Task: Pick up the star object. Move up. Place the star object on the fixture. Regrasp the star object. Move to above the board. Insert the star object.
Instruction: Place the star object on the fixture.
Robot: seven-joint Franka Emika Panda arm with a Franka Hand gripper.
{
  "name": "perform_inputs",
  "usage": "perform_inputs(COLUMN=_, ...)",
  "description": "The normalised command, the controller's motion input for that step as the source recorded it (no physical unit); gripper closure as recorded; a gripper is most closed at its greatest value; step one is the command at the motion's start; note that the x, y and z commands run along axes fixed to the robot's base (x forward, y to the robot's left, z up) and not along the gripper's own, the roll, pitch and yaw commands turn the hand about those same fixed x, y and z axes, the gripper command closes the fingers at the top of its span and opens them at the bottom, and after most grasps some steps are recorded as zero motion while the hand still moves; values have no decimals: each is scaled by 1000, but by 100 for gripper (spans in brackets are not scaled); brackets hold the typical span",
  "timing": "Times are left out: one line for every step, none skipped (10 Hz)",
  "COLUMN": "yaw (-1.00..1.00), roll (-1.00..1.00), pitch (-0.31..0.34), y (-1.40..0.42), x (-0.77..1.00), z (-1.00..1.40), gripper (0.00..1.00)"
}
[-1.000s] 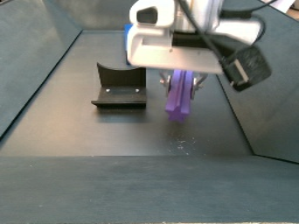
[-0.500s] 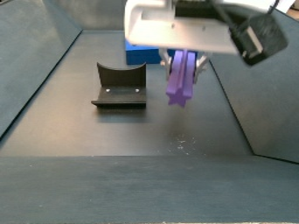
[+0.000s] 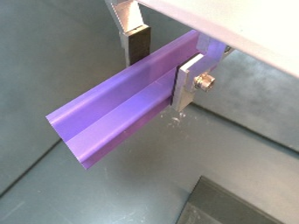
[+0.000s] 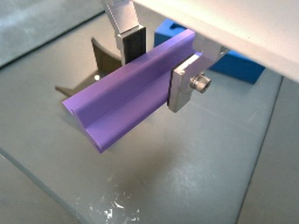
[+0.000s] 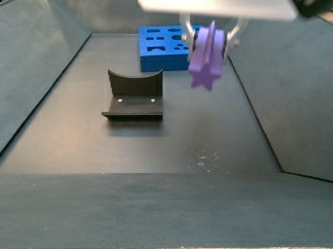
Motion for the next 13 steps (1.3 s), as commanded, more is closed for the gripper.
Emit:
perform_inputs(yaw=15, roll=96, pitch=98, y=4, x=0, z=283, gripper=100)
perform_inputs(yaw=18, roll=97, pitch=101, y=3, x=2, z=180, gripper=100)
perform_inputs(yaw=829, roll=39, pitch=-60, y=-579, x=1000, z=87, gripper=100)
perform_inputs(yaw=781, roll=32, pitch=-55, y=-576, x=1000, z=82, gripper=100)
perform_inputs(yaw=511, roll=28, pitch=-21, y=-512, x=1000, z=67, gripper=100)
perform_inputs(yaw=387, roll=24, pitch=-4, y=-476, x=1000, z=60, gripper=100)
perform_inputs(yaw=189, roll=20, pitch=29, y=-420, x=1000, z=51, gripper=100)
perform_inputs(yaw=144, roll=20, pitch=42, y=-398, x=1000, z=49, gripper=100)
perform_inputs(yaw=87, roll=21, pitch=71, y=-344, x=1000, z=41, gripper=100)
perform_inputs(yaw=70, roll=22, pitch=83, y=-322, x=1000, z=39, gripper=100)
perform_inputs(yaw=50, roll=24, pitch=107, y=-277, x=1000, z=34, gripper=100)
perform_inputs(yaw=43, roll=27, pitch=123, y=-247, x=1000, z=33, gripper=100)
perform_inputs(yaw=39, roll=32, pitch=143, y=-201, x=1000, z=28, gripper=100)
